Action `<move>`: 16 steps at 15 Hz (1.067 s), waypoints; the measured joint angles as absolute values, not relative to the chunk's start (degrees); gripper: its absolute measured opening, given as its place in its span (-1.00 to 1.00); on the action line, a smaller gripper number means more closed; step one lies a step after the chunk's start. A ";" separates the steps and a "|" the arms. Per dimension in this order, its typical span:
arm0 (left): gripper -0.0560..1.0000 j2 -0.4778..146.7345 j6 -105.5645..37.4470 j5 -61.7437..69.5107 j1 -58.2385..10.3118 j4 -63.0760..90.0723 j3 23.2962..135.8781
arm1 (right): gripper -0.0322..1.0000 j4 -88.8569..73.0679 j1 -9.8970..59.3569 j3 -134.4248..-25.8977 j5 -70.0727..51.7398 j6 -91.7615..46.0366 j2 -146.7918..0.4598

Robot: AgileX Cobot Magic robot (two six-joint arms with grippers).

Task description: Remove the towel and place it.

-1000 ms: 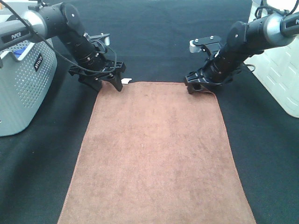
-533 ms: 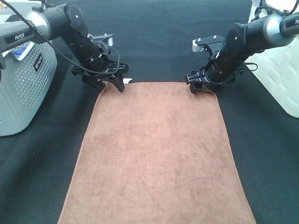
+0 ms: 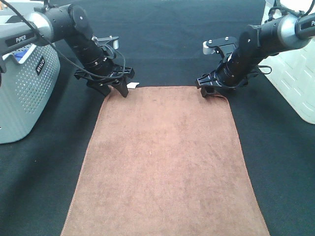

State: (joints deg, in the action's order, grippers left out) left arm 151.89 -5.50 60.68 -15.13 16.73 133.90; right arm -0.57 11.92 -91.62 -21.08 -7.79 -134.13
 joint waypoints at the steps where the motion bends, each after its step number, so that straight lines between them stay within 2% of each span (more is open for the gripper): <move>1: 0.18 151.89 -5.50 60.68 -15.13 16.73 133.90 | 0.48 -0.57 11.40 -91.85 -21.37 -7.79 -134.13; 6: 0.14 151.95 -5.50 60.56 -15.13 16.62 133.90 | 0.35 -0.57 9.91 -91.96 -21.37 -7.68 -134.19; 8: -0.07 152.01 -5.50 60.39 -15.13 16.21 133.90 | 0.21 -0.57 9.91 -91.96 -21.37 -7.68 -134.19; 12: -0.81 152.29 -5.90 59.87 -15.13 15.99 133.90 | -0.49 -0.57 9.97 -91.96 -21.31 -7.73 -134.19; 14: -0.88 152.35 -6.36 59.82 -15.13 15.93 133.90 | -0.84 -0.46 9.97 -91.96 -21.31 -7.79 -134.19; 16: -0.88 152.29 -6.53 59.76 -15.13 15.58 133.90 | -0.91 -0.40 9.97 -92.19 -21.60 -7.79 -134.07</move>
